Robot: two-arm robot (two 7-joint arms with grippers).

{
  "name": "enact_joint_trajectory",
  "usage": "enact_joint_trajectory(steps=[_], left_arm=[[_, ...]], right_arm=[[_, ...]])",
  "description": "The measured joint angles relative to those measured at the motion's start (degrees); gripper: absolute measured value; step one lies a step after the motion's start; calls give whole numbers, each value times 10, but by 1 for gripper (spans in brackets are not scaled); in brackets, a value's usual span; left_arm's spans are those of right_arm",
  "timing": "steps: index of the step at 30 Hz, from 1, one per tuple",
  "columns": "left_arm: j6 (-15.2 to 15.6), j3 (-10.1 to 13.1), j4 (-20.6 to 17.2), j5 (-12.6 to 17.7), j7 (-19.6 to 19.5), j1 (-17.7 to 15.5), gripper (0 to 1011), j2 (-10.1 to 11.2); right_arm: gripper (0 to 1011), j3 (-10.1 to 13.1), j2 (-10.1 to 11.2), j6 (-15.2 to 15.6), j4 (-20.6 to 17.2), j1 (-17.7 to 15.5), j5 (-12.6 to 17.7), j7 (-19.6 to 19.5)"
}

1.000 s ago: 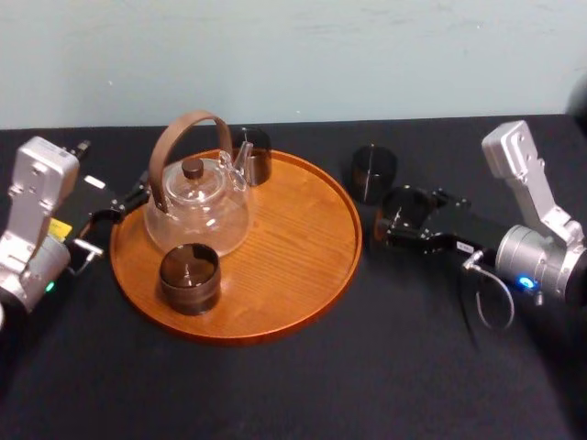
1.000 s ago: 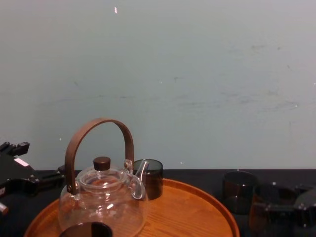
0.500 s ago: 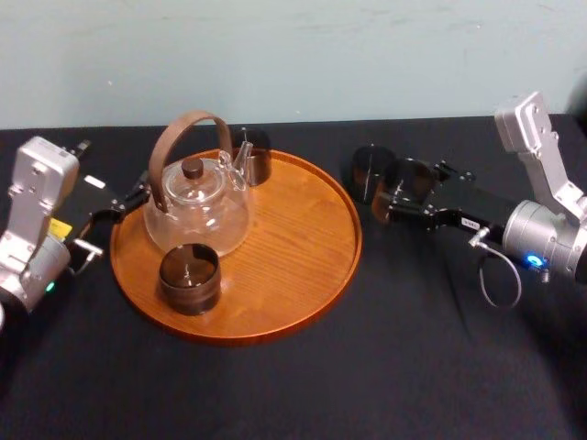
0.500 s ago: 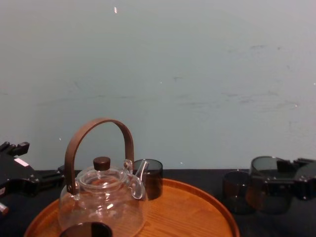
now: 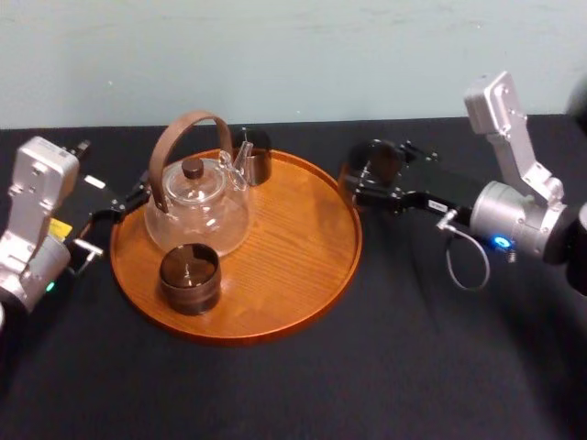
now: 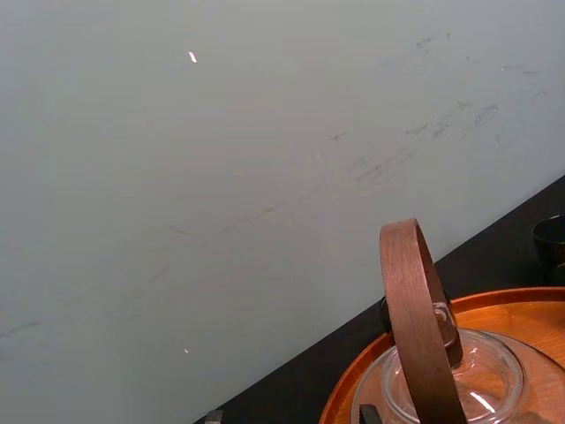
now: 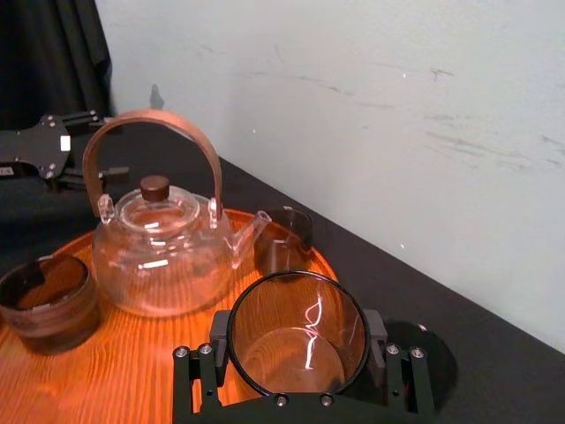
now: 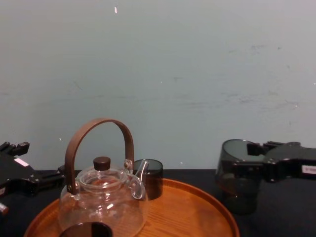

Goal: Pick up the glass from the table and place it on the tray.

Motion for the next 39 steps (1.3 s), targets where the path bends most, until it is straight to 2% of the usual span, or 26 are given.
enact_joint_trajectory(steps=[14, 27, 39], left_arm=[[0, 0, 0, 0, 0, 0, 1001, 0], [0, 0, 0, 0, 0, 0, 1001, 0], [0, 0, 0, 0, 0, 0, 1001, 0]], right_arm=[[904, -21, -35, -8, 41, 29, -13, -11], [905, -38, -69, -38, 96, 55, -40, -13], [904, -52, -90, -63, 141, 72, -68, -6]])
